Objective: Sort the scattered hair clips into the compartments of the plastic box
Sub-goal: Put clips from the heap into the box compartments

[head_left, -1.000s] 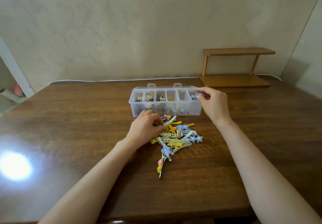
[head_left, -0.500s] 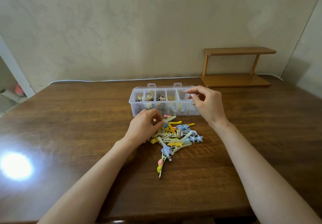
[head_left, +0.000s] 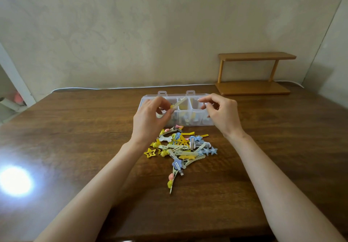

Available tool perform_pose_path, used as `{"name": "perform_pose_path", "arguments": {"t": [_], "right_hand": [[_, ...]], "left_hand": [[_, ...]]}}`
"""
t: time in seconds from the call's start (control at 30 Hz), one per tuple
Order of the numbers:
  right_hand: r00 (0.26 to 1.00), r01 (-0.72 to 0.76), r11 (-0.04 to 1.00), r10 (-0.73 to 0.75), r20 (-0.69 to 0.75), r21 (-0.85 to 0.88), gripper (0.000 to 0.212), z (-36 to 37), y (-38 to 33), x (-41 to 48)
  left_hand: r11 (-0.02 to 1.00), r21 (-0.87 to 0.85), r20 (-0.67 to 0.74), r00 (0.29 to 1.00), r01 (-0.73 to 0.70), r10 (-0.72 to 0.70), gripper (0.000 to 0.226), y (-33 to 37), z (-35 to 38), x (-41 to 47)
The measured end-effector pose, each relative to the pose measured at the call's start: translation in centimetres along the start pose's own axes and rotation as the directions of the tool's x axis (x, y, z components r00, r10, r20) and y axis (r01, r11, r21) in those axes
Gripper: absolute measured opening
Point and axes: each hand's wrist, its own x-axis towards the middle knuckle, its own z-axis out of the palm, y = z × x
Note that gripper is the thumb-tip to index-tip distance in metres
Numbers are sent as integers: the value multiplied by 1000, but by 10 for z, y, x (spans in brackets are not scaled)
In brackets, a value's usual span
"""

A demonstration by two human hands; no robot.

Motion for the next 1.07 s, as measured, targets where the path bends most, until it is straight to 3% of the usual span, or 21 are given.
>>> {"name": "perform_pose_path", "arguments": {"t": [0.13, 0.3, 0.57, 0.7, 0.9, 1.07], "right_hand": [[997, -38, 999, 37, 61, 15, 24, -4, -2, 0], [961, -84, 996, 88, 262, -29, 27, -11, -6, 0], [746, -83, 932, 293, 598, -353, 14, -13, -8, 1], [706, -54, 894, 349, 616, -445, 15, -13, -8, 0], [699, -181, 861, 453, 554, -476, 9, -12, -2, 0], [668, -192, 814, 518, 534, -549, 9, -13, -4, 2]], "left_hand": [[993, 119, 42, 999, -12, 7, 12, 0, 13, 16], [984, 172, 94, 994, 42, -59, 15, -7, 43, 36], [981, 193, 107, 993, 25, -47, 18, -12, 42, 25], [981, 192, 93, 996, -30, 13, 15, -11, 31, 14], [988, 143, 111, 993, -61, 45, 13, -3, 32, -3], [984, 118, 265, 959, -134, 99, 9, -7, 36, -13]]}}
